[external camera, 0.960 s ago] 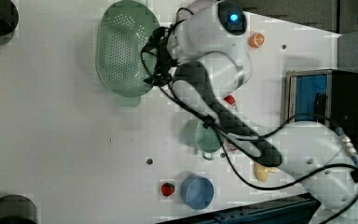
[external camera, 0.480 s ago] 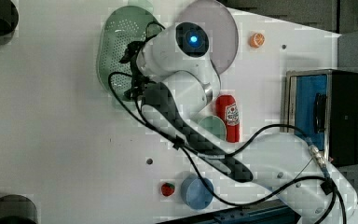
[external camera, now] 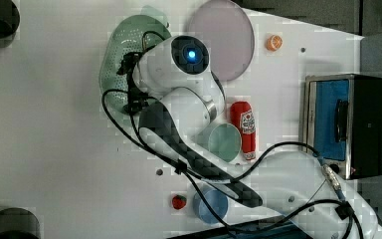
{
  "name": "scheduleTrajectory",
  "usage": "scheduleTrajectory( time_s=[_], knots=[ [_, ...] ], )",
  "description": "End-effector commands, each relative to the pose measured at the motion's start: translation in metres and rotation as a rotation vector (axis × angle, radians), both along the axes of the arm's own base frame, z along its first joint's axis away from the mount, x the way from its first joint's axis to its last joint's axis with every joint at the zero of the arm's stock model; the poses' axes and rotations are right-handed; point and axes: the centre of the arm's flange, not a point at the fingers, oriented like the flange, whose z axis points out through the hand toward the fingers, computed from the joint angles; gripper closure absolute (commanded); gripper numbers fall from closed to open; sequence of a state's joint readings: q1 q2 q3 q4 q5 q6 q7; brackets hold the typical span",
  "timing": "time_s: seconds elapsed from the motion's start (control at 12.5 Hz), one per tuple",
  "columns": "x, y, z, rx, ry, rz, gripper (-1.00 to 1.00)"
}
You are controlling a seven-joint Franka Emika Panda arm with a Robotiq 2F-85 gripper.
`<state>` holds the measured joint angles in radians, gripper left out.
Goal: Drag strainer backwards.
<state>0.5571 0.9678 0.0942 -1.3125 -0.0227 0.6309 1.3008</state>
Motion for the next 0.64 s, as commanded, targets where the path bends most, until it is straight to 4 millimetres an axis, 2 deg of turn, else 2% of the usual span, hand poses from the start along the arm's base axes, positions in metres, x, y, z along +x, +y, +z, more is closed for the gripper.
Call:
scheduleTrajectory(
  time_s=[0.08, 0.64],
  knots=[
    [-0.009, 0.002, 0.029, -0.002, -0.012, -0.028, -1.0],
    [-0.08, 0.005, 0.044, -0.038, 0.036, 0.029, -1.0]
  ],
)
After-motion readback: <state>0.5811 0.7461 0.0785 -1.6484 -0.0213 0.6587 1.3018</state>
